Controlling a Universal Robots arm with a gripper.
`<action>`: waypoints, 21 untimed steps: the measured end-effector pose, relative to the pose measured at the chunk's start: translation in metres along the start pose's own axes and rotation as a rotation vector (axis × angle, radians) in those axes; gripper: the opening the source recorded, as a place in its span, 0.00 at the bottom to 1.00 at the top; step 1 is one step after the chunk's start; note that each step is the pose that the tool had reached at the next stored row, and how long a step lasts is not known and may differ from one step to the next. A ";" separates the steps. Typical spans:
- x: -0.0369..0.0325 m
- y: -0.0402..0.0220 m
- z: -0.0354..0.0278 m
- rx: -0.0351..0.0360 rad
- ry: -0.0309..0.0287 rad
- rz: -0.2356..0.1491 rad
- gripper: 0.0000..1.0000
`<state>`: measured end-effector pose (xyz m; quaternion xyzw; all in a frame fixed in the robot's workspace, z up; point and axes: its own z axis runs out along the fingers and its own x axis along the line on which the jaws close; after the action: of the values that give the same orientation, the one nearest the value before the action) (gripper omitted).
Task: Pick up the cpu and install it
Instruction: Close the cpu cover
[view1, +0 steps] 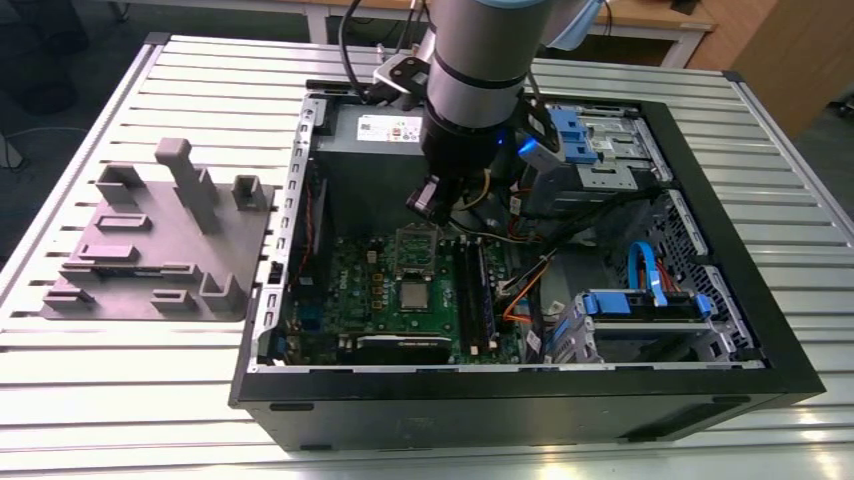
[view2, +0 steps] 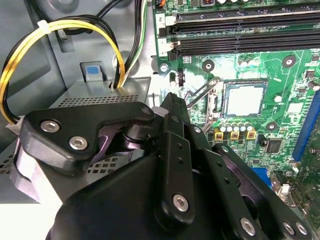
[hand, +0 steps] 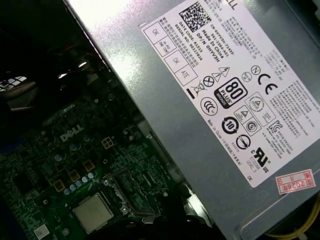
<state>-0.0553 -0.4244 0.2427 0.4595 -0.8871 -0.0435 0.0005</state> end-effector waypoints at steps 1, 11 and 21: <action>0.0001 0.0000 -0.0001 -0.0002 0.0000 -0.002 0.10; 0.0035 -0.0022 -0.0019 -0.0019 -0.0014 -0.009 0.10; 0.0141 -0.0097 -0.0028 -0.0018 -0.0015 -0.009 0.10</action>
<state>-0.0554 -0.4418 0.2442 0.4633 -0.8851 -0.0447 0.0001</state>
